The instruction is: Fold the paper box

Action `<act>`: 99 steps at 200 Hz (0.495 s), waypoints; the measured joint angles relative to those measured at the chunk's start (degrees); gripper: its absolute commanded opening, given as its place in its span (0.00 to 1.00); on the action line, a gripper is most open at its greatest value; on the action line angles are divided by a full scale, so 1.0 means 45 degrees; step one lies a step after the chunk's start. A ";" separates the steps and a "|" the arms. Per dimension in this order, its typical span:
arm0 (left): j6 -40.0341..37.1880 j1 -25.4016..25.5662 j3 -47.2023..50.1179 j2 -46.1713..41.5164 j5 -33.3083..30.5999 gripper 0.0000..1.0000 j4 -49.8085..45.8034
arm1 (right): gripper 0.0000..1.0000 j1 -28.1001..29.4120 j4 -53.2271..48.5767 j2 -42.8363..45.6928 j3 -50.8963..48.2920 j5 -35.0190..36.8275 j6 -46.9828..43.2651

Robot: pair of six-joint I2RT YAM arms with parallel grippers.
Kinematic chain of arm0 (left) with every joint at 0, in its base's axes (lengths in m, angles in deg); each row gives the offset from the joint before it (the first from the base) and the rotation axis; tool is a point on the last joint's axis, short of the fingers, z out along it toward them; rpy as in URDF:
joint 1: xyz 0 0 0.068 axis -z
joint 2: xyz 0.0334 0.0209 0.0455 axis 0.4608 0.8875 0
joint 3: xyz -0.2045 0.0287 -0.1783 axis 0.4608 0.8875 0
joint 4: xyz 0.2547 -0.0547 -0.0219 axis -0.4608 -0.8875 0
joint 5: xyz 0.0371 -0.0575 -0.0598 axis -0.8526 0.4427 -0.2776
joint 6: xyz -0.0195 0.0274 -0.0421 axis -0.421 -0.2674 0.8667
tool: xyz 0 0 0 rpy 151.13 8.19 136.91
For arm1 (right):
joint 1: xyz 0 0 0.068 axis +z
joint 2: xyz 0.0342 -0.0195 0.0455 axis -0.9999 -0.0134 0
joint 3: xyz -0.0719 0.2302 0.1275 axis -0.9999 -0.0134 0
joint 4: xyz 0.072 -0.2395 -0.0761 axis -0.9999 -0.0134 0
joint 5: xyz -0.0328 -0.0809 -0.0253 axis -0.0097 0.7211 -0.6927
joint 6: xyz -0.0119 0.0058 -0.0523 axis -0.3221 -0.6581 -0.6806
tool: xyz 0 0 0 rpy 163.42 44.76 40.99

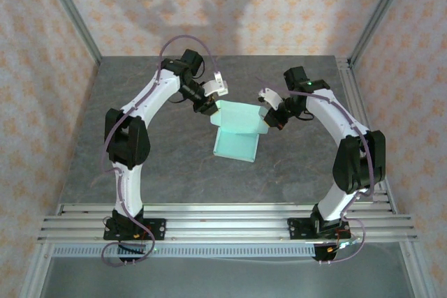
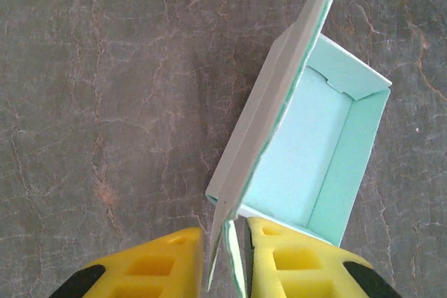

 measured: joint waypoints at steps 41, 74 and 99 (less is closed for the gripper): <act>-0.0165 0.0000 0.0000 0.0005 -0.0015 0.23 -0.0228 | 0.00 -0.0005 -0.0005 0.0000 0.0000 0.0000 0.0000; -0.0194 0.0000 -0.0053 0.0039 -0.0044 0.27 -0.0296 | 0.00 -0.0005 -0.0015 0.0000 0.0000 0.0000 0.0000; -0.0204 0.0000 -0.0189 0.0126 -0.0073 0.23 -0.0301 | 0.00 0.0000 -0.0039 0.0000 0.0005 0.0000 0.0000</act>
